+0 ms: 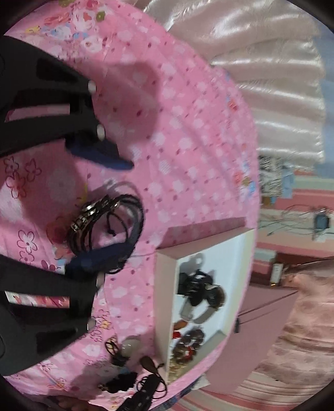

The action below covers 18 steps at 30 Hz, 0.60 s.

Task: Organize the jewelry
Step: 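Grasp the black braided leather bracelet with the left tool while the right tool grasps the black scrunchie, then lower the braided bracelet into the white tray and open the left tool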

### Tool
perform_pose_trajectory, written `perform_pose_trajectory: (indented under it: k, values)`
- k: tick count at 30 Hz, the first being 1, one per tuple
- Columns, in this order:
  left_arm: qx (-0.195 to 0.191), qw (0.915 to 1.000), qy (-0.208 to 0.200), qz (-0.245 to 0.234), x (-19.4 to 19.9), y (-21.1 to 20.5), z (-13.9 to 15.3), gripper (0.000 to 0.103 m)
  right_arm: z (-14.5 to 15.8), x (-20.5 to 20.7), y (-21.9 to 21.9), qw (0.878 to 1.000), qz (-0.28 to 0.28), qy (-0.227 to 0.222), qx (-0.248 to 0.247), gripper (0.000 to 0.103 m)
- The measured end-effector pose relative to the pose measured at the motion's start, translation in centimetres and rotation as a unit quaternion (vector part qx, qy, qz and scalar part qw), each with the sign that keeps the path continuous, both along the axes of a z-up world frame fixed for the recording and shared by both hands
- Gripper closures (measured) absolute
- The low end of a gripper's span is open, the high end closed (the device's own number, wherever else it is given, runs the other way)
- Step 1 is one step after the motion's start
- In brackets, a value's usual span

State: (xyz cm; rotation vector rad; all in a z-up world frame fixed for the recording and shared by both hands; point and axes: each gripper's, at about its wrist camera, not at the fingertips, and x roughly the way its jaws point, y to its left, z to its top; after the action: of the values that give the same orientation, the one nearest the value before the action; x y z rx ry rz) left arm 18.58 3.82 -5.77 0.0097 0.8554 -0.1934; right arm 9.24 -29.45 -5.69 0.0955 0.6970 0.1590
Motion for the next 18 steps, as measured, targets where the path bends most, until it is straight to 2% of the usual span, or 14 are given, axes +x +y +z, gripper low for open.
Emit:
perform_pose_trajectory:
  k: [1,3,6,8,13,15,18]
  values:
    - [-0.004,0.9999,0.013,0.000,0.4,0.1,-0.4,0.074,0.1,0.0,0.0,1.000,0.002,0.000,0.003,0.088]
    - [-0.004,0.9999,0.014,0.005,0.4,0.3,-0.5,0.079,0.1,0.0,-0.1,1.000,0.006,0.001,0.009,0.088]
    - [0.015,0.9998,0.012,0.001,0.3,-0.5,-0.6,0.080,0.0,-0.1,-0.5,1.000,0.007,0.000,0.017,0.088]
    - [0.013,0.9999,0.004,-0.005,0.0,-0.6,-0.4,0.092,0.0,-0.2,-1.0,1.000,0.002,-0.004,0.028,0.088]
    - [-0.069,0.9965,-0.034,0.033,-1.0,2.6,0.6,0.092,0.7,-1.5,-2.0,0.998,-0.012,-0.043,0.050,0.088]
    - [-0.077,0.9953,-0.046,0.036,-1.3,2.9,0.9,0.092,1.0,-1.6,-2.1,0.997,-0.007,-0.052,0.059,0.088]
    - [-0.064,0.9953,-0.064,0.035,-1.7,2.4,1.5,0.092,1.7,-1.7,-2.2,0.996,0.000,-0.061,0.068,0.088]
